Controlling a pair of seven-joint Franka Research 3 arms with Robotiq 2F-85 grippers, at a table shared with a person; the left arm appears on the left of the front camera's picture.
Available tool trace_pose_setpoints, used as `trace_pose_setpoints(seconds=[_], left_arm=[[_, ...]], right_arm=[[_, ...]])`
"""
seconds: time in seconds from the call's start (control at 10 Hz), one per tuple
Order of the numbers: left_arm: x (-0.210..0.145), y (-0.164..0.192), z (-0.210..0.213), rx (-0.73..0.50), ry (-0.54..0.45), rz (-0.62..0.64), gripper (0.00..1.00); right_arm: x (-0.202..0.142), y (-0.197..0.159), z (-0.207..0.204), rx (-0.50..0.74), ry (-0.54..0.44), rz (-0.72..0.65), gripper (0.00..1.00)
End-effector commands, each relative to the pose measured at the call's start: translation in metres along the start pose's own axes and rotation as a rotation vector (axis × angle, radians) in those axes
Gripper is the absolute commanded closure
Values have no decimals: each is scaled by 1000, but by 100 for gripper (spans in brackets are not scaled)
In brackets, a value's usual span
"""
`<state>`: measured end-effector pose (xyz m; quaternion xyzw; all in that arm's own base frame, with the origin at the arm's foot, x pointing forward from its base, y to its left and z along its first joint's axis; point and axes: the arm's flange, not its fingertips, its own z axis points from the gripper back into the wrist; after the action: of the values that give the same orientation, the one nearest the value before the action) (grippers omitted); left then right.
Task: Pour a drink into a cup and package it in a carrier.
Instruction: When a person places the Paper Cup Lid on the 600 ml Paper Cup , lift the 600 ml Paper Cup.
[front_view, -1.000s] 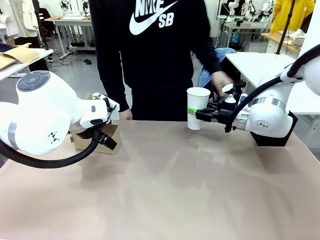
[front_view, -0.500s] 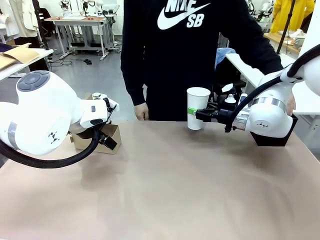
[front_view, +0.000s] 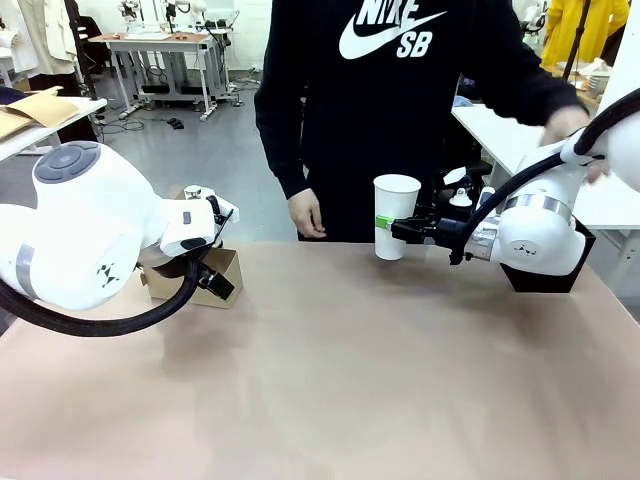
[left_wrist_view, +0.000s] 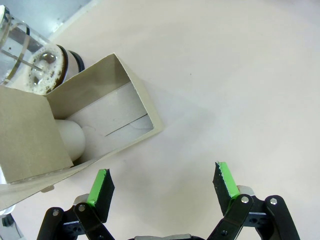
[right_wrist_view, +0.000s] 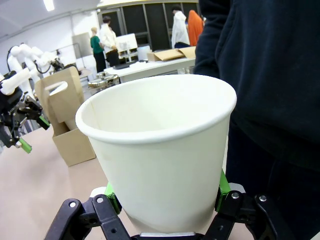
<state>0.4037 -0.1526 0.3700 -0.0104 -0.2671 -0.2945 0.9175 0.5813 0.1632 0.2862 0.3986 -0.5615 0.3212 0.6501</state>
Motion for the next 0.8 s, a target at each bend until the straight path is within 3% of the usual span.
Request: trace_pose_setpoints(seconds=[0.0,0.7], left_arm=[[0,1,0,-2,-1,1,0],[0,1,0,-2,-1,1,0]], right_arm=[[4,4,0,3,-5,-1,20],[4,4,0,3,-5,-1,20]])
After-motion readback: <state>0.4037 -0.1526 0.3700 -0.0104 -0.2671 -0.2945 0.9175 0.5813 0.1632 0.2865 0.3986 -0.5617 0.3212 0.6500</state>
